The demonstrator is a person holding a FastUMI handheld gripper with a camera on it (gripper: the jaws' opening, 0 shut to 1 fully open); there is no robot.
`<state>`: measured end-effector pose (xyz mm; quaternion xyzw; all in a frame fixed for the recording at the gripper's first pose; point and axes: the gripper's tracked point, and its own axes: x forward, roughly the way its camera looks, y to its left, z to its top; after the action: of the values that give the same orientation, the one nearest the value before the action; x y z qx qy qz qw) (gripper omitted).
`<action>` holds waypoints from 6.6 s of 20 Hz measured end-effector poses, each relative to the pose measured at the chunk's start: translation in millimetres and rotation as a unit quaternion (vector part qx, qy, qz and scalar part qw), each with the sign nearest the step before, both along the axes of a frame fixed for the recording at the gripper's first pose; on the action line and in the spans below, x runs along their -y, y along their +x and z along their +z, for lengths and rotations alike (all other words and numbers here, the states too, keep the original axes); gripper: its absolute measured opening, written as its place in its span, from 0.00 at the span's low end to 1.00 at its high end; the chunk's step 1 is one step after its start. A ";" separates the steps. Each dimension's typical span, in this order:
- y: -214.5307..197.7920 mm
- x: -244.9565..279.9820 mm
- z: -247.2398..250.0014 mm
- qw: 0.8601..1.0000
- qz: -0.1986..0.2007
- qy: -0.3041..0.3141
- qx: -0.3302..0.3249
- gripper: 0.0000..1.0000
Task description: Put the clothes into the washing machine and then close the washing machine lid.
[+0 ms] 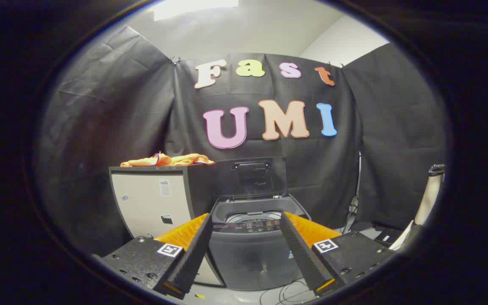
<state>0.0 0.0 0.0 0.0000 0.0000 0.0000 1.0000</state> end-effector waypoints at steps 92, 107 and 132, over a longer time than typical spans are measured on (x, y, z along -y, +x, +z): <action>346.6 -39.4 280.9 0.999 0.017 -0.006 -0.046 0.02; 377.5 29.3 70.6 0.980 0.015 -0.132 -0.147 0.03; 391.2 75.9 -105.6 0.969 -0.031 -0.027 -0.245 0.41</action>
<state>391.2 -75.9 -105.6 -0.0272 0.2449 -0.0313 0.9687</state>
